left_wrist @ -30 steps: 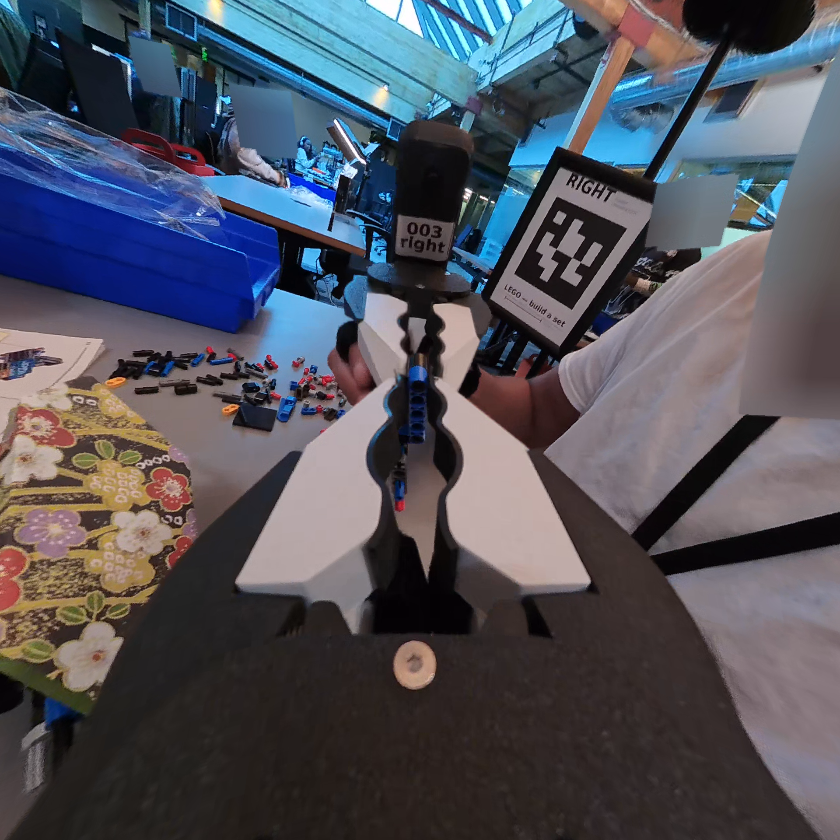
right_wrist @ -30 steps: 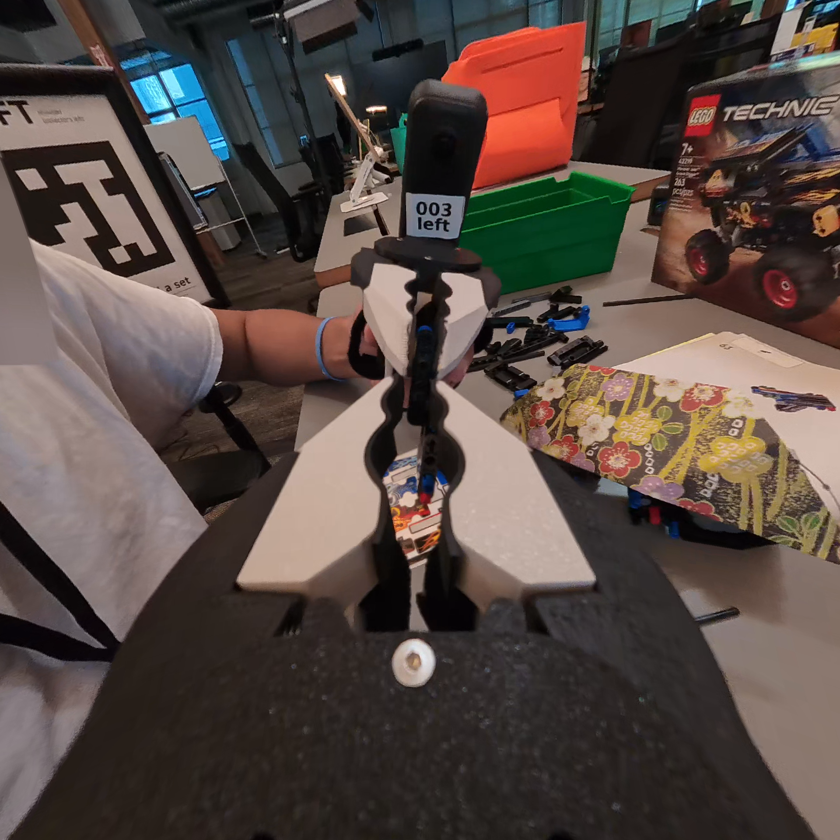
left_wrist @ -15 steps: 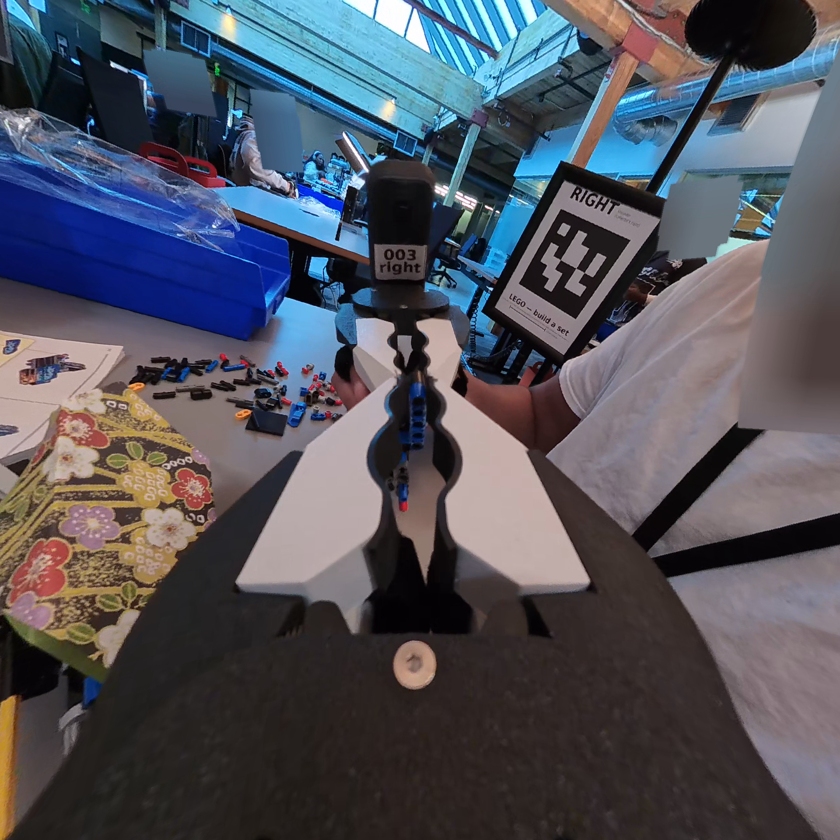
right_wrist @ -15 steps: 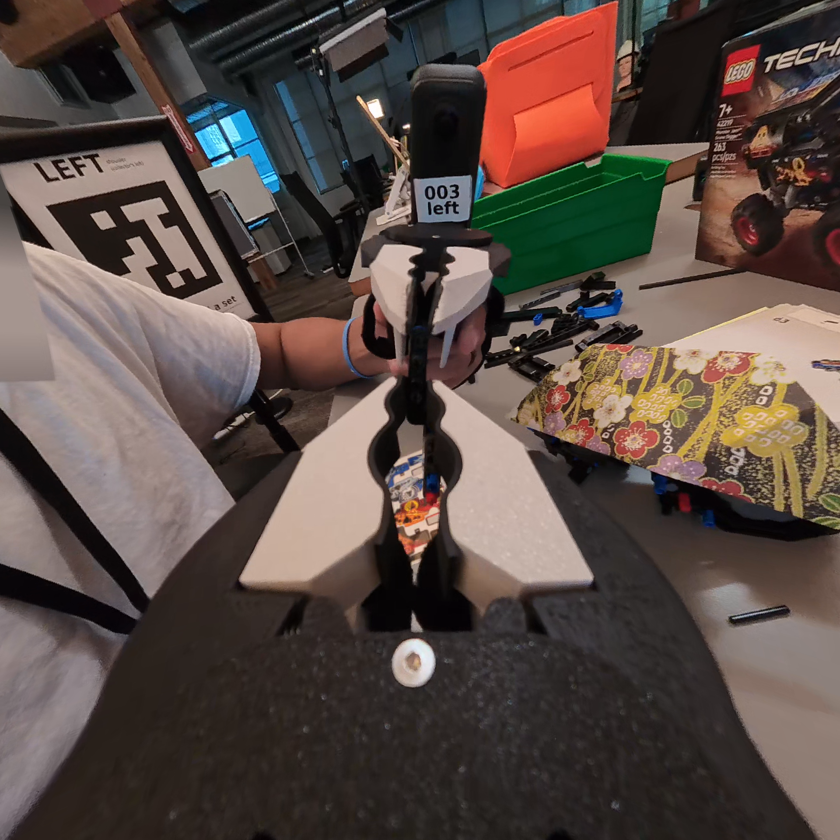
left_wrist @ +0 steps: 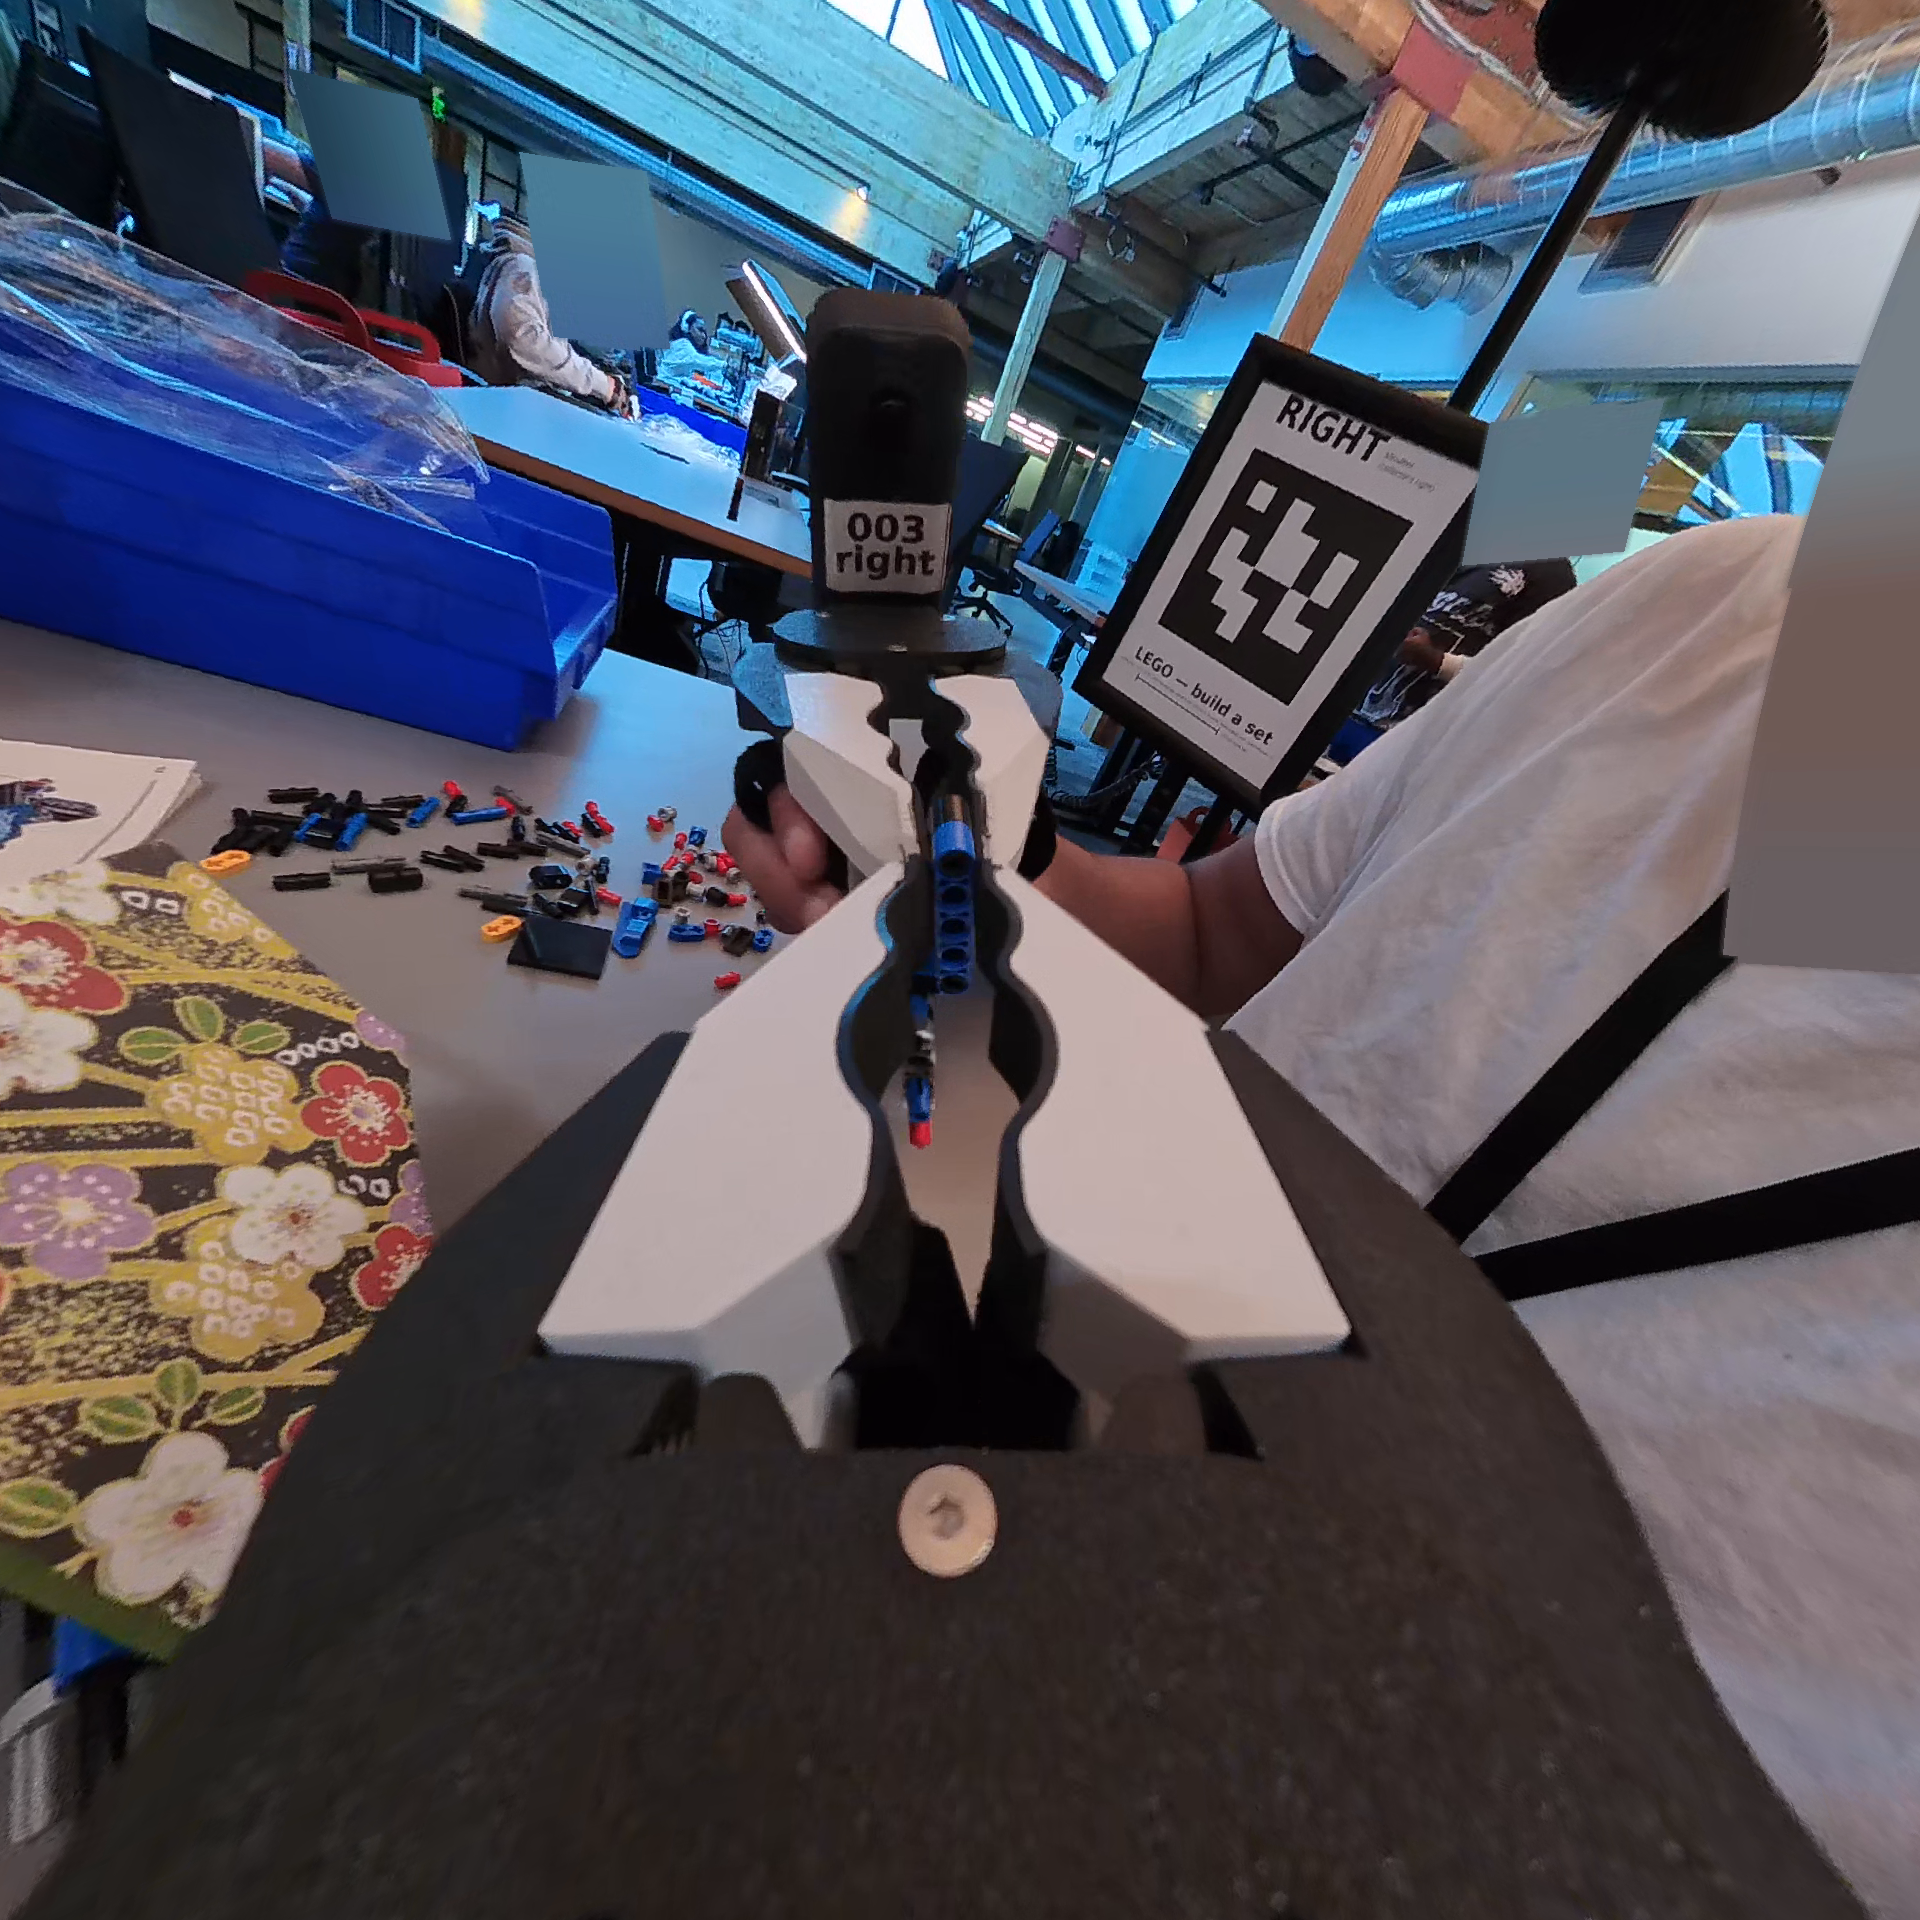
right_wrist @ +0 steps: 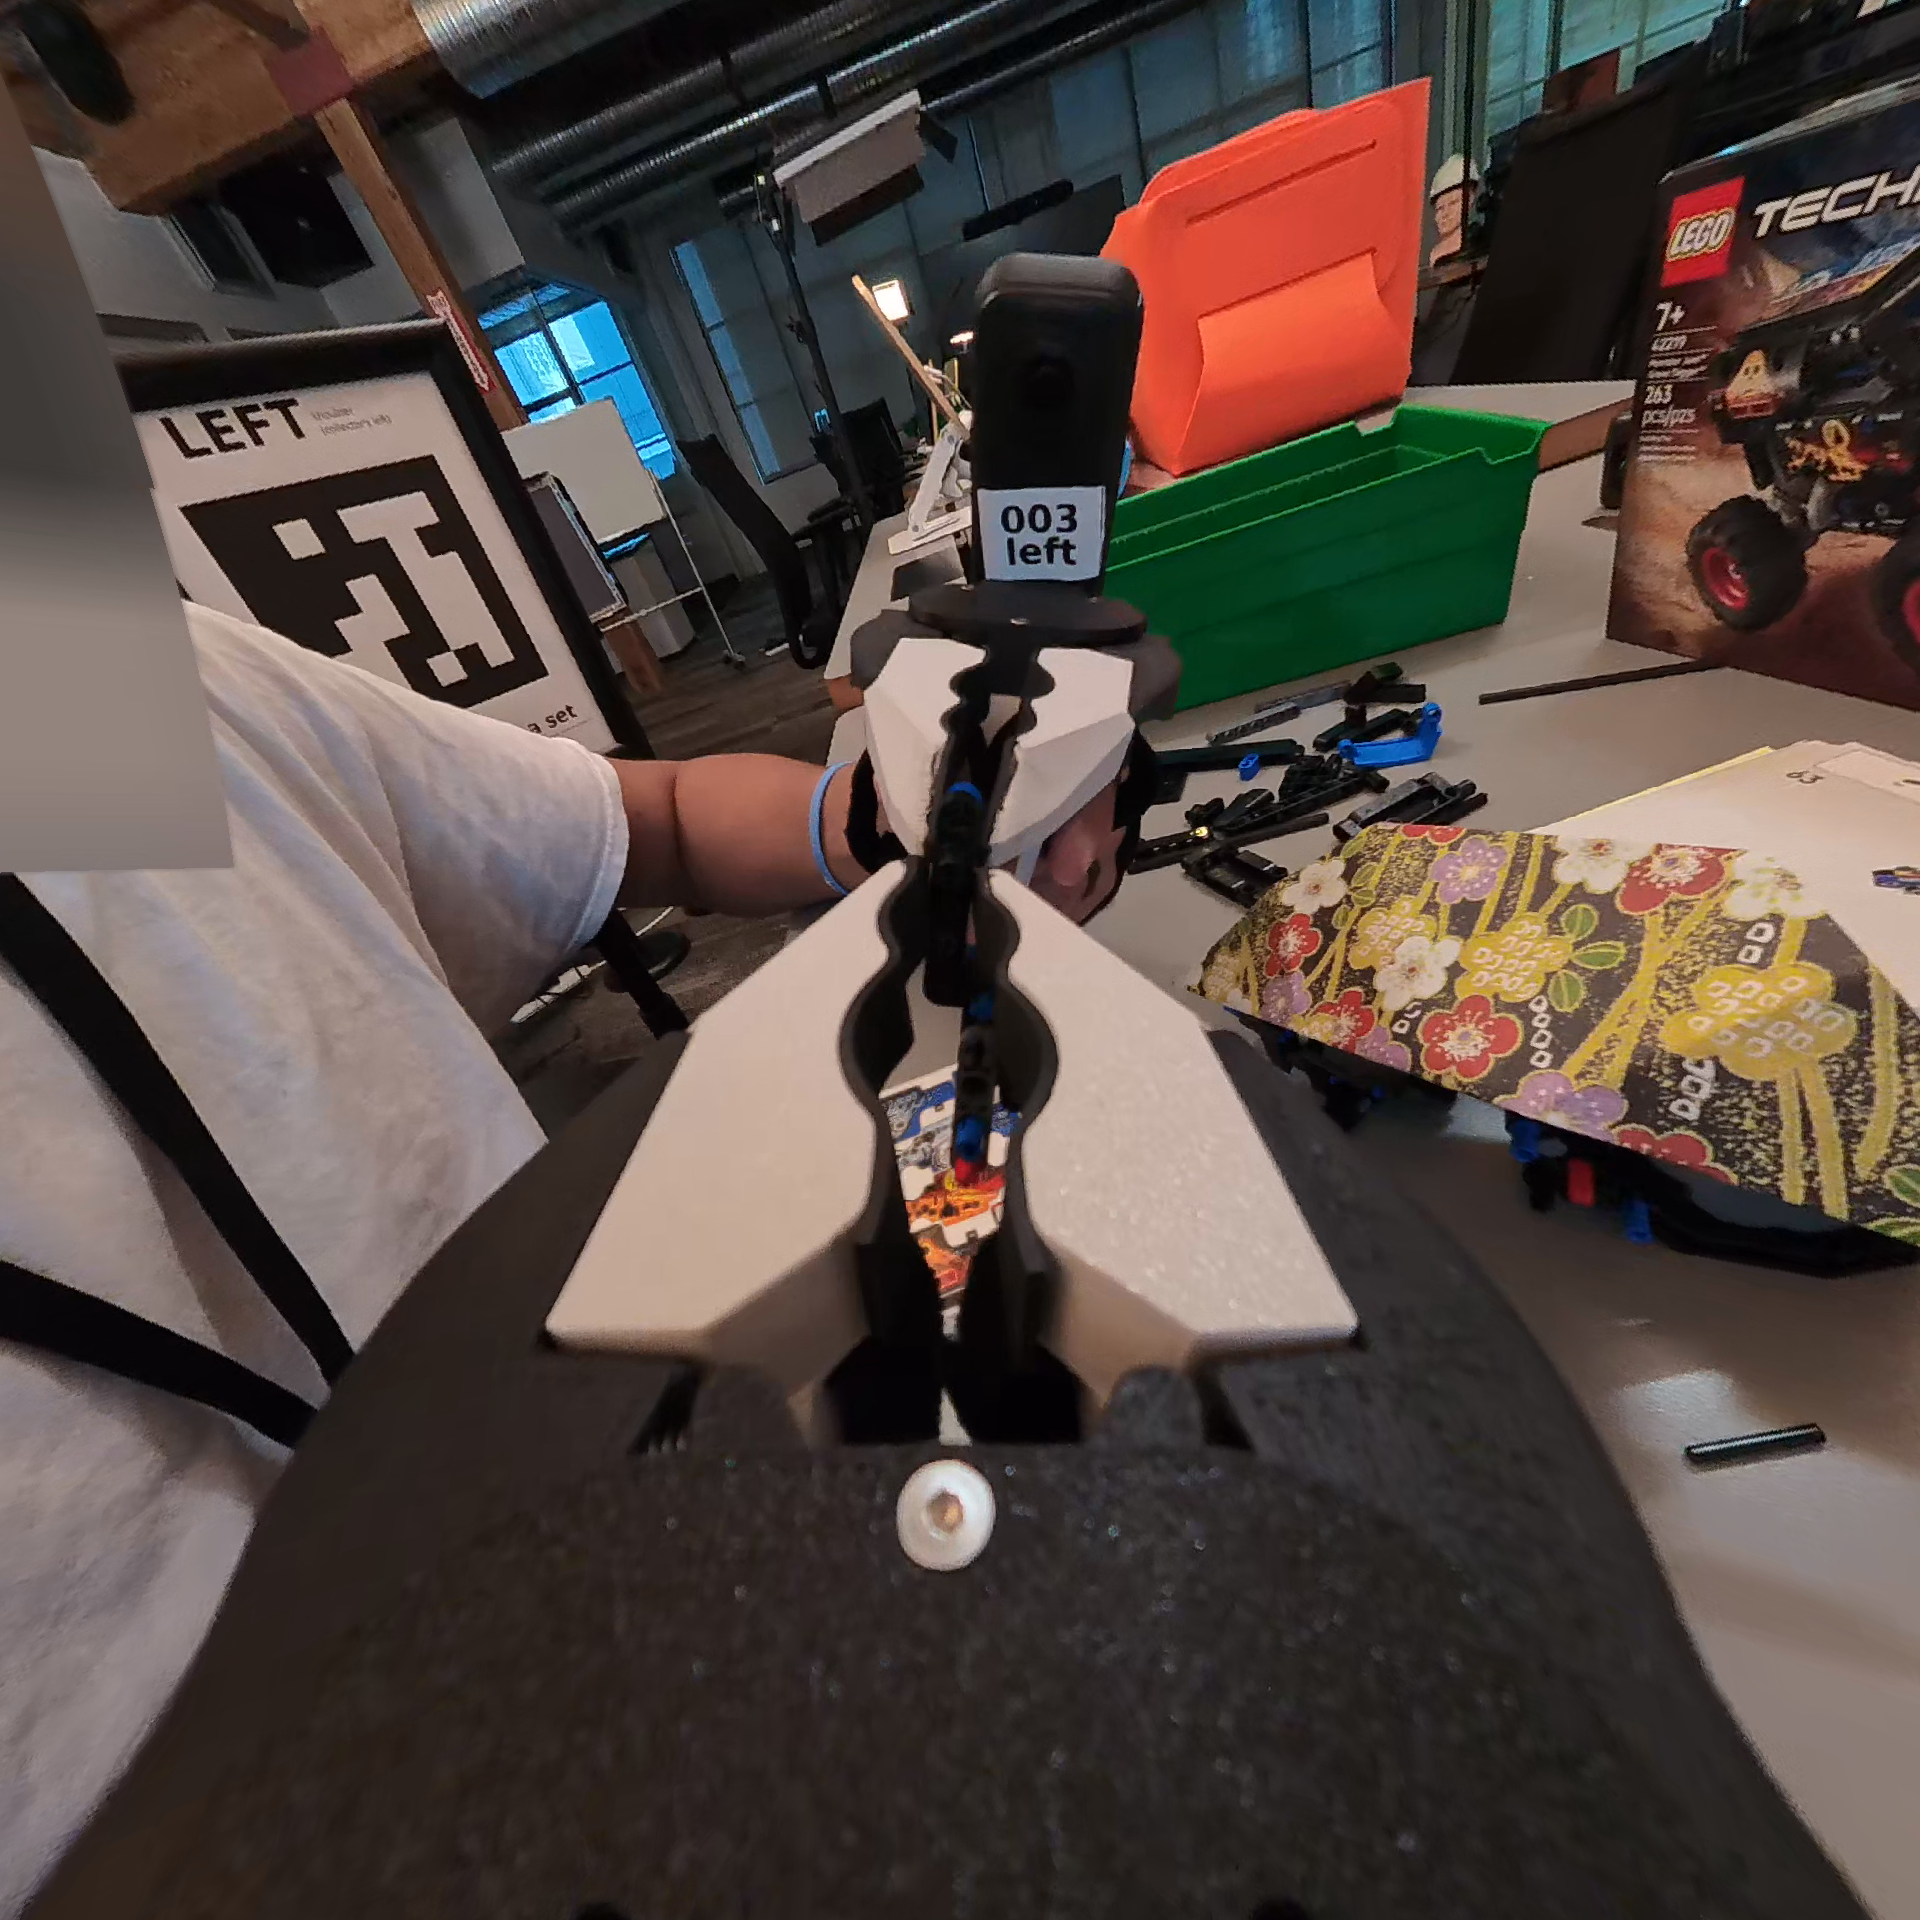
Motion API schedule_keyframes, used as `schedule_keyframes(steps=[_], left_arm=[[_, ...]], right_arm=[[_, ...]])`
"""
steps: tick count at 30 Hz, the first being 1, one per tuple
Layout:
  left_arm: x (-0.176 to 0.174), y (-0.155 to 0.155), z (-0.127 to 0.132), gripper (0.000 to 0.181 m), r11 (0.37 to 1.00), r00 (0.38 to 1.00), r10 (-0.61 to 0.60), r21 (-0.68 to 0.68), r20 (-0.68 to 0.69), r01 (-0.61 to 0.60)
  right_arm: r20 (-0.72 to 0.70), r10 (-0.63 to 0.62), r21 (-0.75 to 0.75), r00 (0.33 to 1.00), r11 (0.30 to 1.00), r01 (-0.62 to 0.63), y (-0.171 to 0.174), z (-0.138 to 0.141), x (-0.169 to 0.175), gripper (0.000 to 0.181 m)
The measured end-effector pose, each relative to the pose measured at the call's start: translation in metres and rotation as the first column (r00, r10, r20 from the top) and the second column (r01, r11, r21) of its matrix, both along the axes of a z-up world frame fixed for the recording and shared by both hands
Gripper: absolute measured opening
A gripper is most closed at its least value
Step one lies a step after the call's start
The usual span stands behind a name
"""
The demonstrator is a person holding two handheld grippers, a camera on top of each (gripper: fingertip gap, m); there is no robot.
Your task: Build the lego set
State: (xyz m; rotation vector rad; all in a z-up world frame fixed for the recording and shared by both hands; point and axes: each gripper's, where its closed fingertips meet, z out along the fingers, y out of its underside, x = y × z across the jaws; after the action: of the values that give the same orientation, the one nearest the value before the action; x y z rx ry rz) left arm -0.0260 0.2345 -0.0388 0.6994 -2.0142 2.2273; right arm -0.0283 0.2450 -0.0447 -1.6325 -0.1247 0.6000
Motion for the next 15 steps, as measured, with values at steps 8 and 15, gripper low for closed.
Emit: schedule_keyframes(steps=[8,15], left_arm=[[-0.0013,0.0014,-0.0002,0.005,0.997,0.999,0.008,0.08,0.034,-0.011],[-0.0021,-0.0011,0.0004,0.004,0.996,0.997,0.024,0.081,0.068,-0.029]], right_arm=[[0.052,0.006,-0.046,0.999,0.999,-0.004,-0.0017,-0.0066,-0.0015,0.006],[0.073,0.005,-0.057,0.997,0.998,0.0,0.0016,-0.0095,-0.0054,0.007]])
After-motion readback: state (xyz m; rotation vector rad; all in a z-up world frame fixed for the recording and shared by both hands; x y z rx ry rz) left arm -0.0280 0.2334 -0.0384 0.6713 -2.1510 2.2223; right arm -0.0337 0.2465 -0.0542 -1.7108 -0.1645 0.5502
